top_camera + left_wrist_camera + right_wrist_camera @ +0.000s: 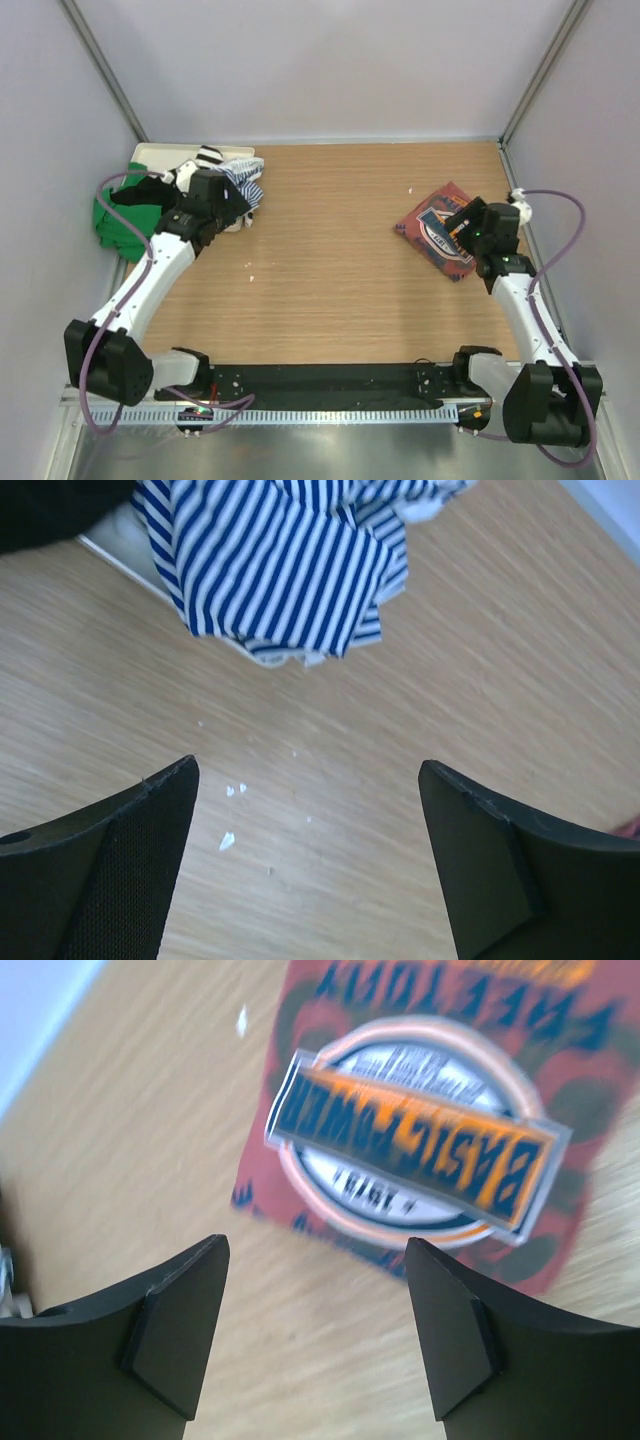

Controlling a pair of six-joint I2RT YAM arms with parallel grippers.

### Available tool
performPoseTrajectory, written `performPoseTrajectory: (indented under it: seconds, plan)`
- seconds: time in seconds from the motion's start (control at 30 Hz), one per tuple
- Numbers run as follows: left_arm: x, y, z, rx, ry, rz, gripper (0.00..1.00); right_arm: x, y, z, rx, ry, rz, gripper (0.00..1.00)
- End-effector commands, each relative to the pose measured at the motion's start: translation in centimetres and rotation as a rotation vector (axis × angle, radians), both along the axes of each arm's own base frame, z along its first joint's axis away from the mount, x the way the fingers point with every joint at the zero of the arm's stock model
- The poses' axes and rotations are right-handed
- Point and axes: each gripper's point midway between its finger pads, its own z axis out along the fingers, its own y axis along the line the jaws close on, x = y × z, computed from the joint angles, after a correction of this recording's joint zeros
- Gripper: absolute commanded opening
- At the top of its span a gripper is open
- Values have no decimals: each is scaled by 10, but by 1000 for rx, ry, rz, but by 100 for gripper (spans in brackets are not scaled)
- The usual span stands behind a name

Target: Fold and stack the tank tops

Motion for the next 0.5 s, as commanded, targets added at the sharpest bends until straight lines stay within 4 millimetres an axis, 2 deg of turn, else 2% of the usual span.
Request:
performPoseTrajectory:
  seconds: [0.0, 0.03, 0.07, 0.1, 0.17, 0.2, 0.23, 0.27, 0.3, 0.33, 0.47]
  plan:
    - [26, 36, 13, 76, -9, 165, 91, 0, 43, -5, -20, -37, 174, 77]
    - [28, 40, 2, 82, 22, 178, 91, -1, 45, -8, -19, -35, 182, 77]
    - [37, 40, 6, 75, 21, 189, 92, -1, 61, -7, -3, -55, 243, 77]
    - [45, 40, -9, 81, 66, 189, 94, -4, 65, -11, -1, -56, 255, 77]
    - [60, 39, -11, 79, 77, 188, 94, -5, 77, -10, 12, -82, 296, 80]
    - [65, 39, -29, 97, 130, 188, 95, -5, 84, -9, 23, -114, 329, 84]
    - [74, 37, -24, 97, 124, 182, 95, -6, 92, -9, 29, -119, 357, 86]
    - [78, 36, -27, 106, 134, 173, 95, -2, 96, -4, 25, -149, 370, 87]
    - [81, 35, -43, 125, 182, 163, 95, -2, 97, -5, 23, -147, 374, 87]
    - [88, 34, -40, 127, 177, 160, 93, -1, 100, -9, 26, -130, 383, 87]
    - [93, 34, -65, 145, 244, 163, 91, 1, 102, -14, 26, -116, 388, 86]
